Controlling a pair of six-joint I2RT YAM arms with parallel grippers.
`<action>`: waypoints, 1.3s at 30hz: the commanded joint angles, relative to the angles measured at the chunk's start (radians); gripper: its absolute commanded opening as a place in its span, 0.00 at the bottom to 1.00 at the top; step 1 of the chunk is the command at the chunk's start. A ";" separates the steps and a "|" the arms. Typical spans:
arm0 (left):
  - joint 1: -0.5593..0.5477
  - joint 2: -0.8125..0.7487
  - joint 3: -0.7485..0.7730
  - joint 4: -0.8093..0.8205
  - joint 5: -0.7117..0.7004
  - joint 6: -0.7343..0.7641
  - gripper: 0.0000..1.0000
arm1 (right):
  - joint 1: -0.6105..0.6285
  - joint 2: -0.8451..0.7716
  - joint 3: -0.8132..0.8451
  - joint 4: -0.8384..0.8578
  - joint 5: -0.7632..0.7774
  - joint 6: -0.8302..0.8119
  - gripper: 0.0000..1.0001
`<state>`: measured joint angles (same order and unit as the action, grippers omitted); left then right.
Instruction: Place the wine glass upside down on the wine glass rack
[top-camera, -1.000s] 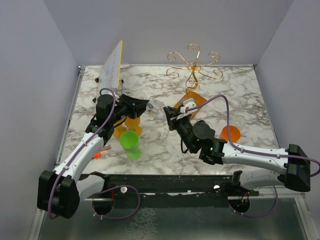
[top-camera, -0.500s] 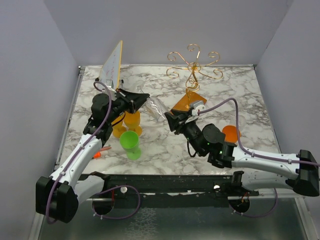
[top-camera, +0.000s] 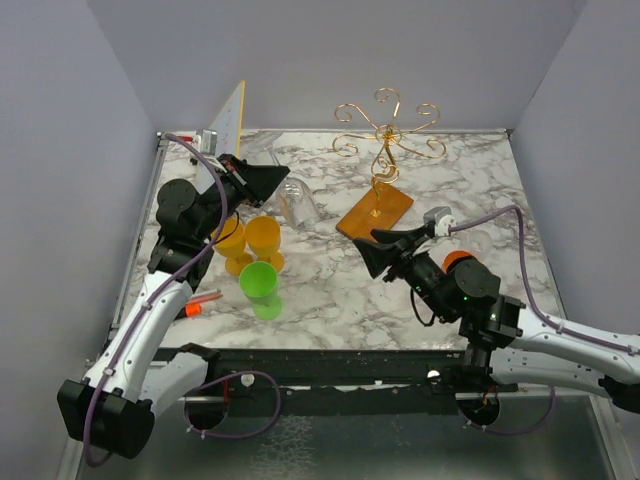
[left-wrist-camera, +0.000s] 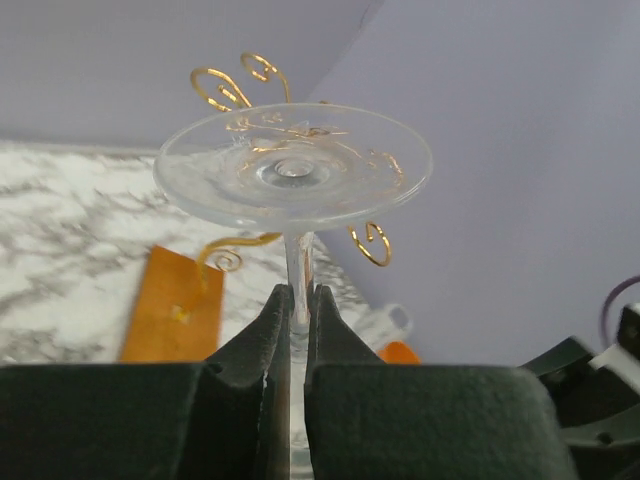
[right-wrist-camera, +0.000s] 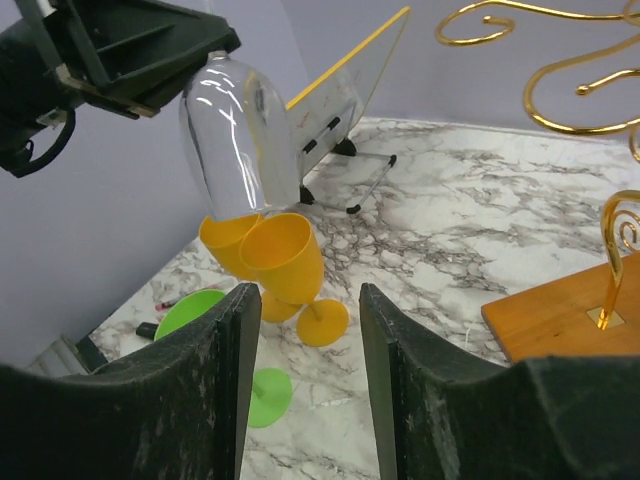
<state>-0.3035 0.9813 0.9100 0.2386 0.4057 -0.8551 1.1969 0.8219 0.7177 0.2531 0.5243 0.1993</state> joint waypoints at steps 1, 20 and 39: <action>-0.006 -0.014 0.064 0.032 0.109 0.465 0.00 | 0.006 -0.088 -0.010 -0.122 0.107 0.080 0.51; -0.006 0.548 0.470 0.114 0.325 0.836 0.00 | 0.006 -0.212 0.182 -0.591 0.541 0.289 0.60; -0.006 0.792 0.615 0.181 0.600 0.801 0.00 | 0.006 -0.180 0.194 -0.608 0.579 0.365 0.60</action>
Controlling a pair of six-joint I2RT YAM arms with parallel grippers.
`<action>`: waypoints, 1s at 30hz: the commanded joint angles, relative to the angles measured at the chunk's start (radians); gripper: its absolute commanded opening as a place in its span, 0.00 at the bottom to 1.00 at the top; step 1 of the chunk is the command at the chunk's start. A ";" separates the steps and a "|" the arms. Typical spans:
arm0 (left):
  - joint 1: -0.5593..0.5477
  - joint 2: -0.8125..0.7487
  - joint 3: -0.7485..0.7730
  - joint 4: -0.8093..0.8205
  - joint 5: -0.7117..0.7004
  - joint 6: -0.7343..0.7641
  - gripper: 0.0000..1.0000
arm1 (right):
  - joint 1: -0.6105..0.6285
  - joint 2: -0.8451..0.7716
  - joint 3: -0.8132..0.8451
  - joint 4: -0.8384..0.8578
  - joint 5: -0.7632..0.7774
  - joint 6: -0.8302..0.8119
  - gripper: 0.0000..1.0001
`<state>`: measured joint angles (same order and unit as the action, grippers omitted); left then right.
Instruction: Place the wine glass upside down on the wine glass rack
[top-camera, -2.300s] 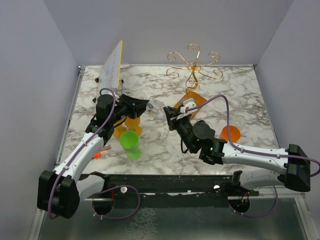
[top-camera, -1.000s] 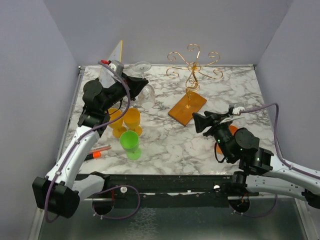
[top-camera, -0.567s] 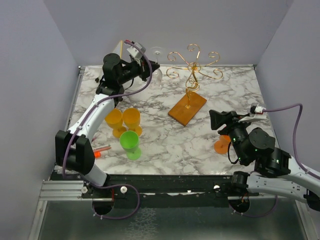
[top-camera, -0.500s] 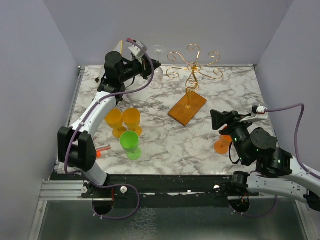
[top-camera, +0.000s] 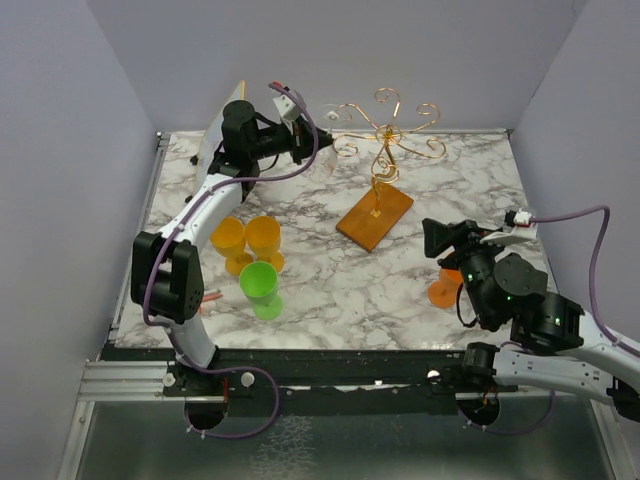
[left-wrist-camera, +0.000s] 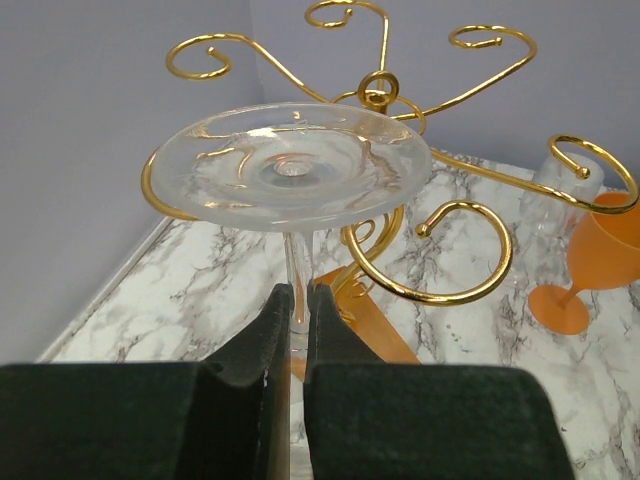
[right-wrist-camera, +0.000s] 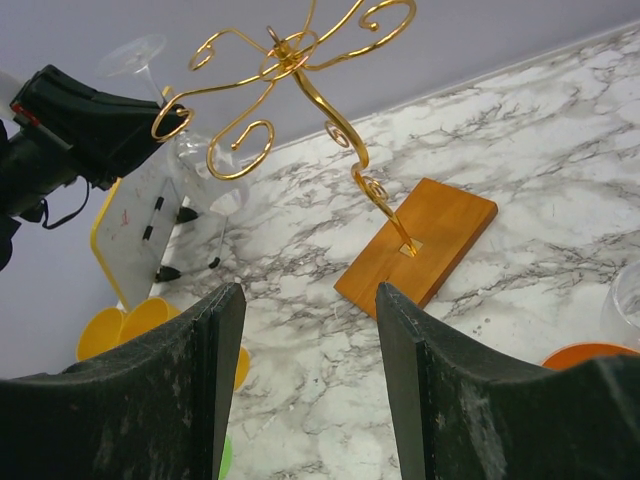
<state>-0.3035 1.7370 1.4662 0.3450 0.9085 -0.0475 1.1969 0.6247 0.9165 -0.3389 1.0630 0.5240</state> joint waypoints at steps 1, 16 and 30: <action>-0.008 0.047 0.069 0.077 0.108 -0.011 0.00 | 0.006 0.022 -0.004 -0.020 0.040 0.049 0.60; -0.024 0.165 0.194 0.129 0.128 -0.093 0.00 | 0.006 0.064 -0.028 0.006 0.070 0.082 0.60; -0.046 0.217 0.218 0.148 0.015 -0.150 0.00 | 0.006 0.060 -0.053 0.031 0.085 0.091 0.61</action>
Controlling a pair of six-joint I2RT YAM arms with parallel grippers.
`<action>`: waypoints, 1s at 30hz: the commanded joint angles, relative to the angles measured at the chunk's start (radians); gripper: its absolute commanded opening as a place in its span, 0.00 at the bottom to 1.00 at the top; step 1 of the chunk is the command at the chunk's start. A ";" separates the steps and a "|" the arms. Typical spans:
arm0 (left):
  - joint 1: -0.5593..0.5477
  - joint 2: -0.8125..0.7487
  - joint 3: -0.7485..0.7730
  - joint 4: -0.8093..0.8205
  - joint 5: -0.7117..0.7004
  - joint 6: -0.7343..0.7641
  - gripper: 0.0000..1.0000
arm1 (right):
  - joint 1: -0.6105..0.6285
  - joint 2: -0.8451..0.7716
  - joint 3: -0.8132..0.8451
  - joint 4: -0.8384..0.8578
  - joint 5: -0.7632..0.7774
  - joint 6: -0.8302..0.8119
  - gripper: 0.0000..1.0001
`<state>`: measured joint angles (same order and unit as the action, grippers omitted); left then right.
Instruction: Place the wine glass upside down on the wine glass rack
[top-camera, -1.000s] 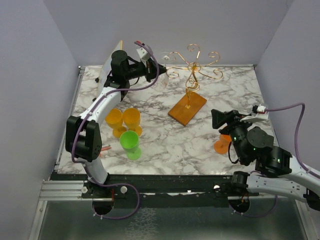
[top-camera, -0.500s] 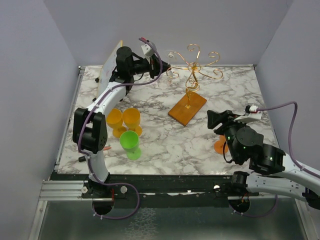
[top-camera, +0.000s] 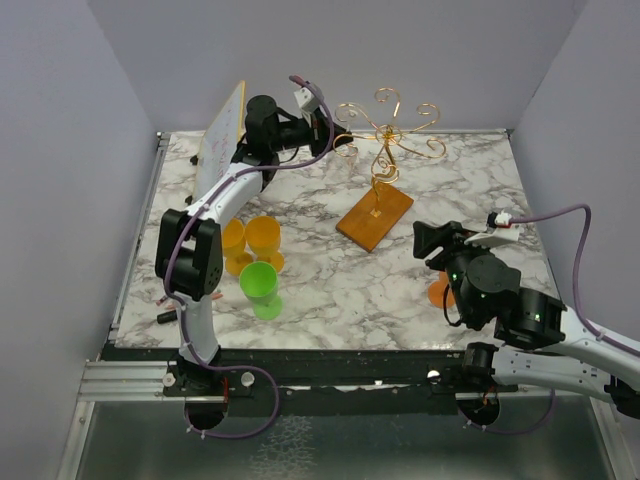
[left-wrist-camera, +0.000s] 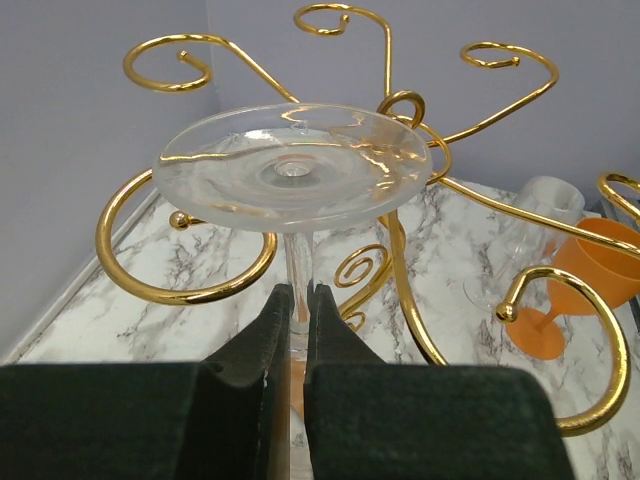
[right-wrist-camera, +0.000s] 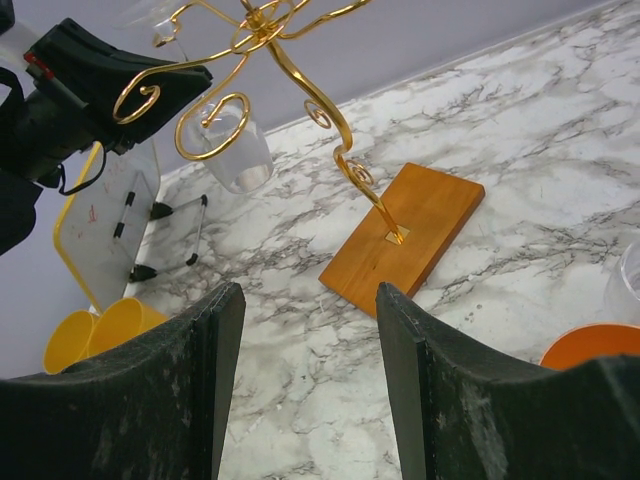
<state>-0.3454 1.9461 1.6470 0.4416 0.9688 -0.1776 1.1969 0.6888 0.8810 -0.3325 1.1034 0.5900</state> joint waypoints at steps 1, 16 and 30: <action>-0.004 0.015 0.042 0.051 -0.050 -0.027 0.00 | 0.006 -0.003 -0.021 0.027 0.044 0.027 0.61; -0.005 0.076 0.090 0.052 -0.150 -0.094 0.00 | 0.006 -0.006 -0.044 0.045 0.046 0.034 0.61; -0.006 -0.016 -0.038 0.145 -0.329 -0.069 0.00 | 0.006 -0.006 -0.047 0.043 0.039 0.050 0.61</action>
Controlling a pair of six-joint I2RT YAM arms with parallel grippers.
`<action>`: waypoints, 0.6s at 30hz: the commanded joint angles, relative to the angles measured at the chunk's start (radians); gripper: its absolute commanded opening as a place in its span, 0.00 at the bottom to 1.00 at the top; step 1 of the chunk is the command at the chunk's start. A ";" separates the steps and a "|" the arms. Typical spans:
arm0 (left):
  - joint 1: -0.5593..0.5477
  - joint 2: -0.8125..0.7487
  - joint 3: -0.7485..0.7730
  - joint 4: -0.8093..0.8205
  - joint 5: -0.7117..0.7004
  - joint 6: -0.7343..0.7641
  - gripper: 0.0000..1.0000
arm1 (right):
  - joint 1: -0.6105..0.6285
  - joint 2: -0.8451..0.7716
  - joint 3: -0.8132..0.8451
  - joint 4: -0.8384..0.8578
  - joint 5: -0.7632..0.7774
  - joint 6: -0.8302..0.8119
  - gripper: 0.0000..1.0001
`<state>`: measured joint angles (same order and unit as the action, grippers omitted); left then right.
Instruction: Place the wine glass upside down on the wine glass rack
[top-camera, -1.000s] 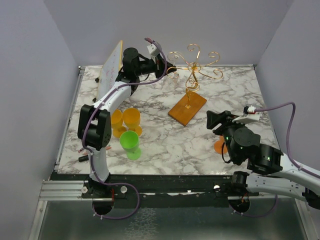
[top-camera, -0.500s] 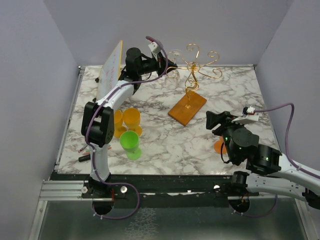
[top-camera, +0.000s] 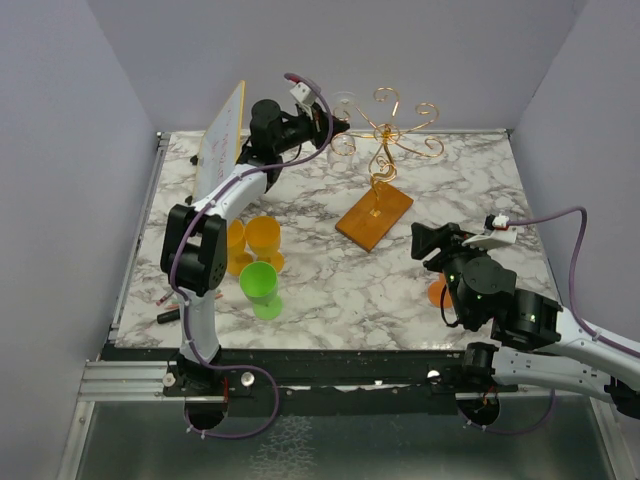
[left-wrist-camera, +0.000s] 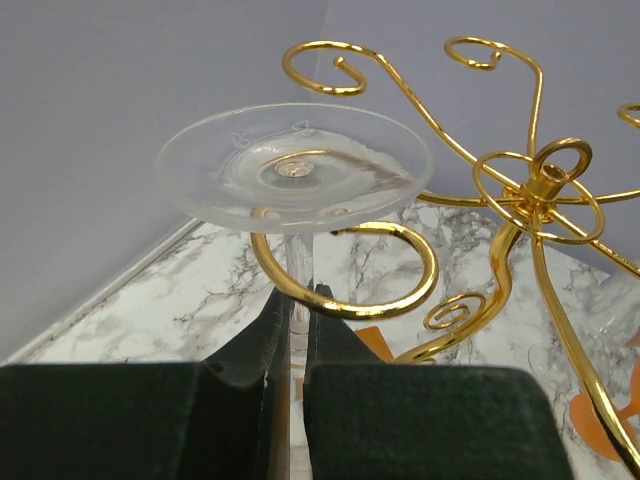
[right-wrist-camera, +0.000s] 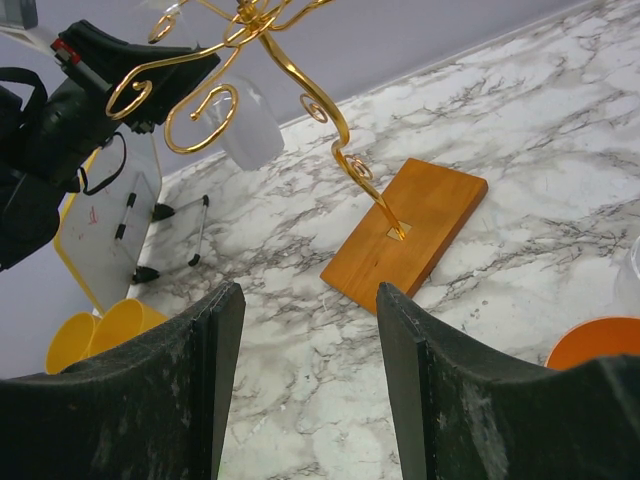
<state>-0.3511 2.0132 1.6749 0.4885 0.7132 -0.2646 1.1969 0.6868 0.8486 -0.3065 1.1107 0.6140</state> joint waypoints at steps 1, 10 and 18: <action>0.000 -0.096 -0.082 0.116 -0.071 0.022 0.00 | 0.006 -0.005 -0.015 0.016 0.031 0.024 0.61; 0.000 -0.134 -0.175 0.230 0.011 0.044 0.00 | 0.006 0.006 -0.002 -0.001 0.031 0.036 0.61; 0.000 -0.133 -0.194 0.254 0.082 0.056 0.01 | 0.006 0.018 0.009 -0.034 0.029 0.068 0.61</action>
<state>-0.3508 1.9312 1.4822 0.6647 0.7238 -0.2241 1.1969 0.6998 0.8486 -0.3122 1.1107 0.6453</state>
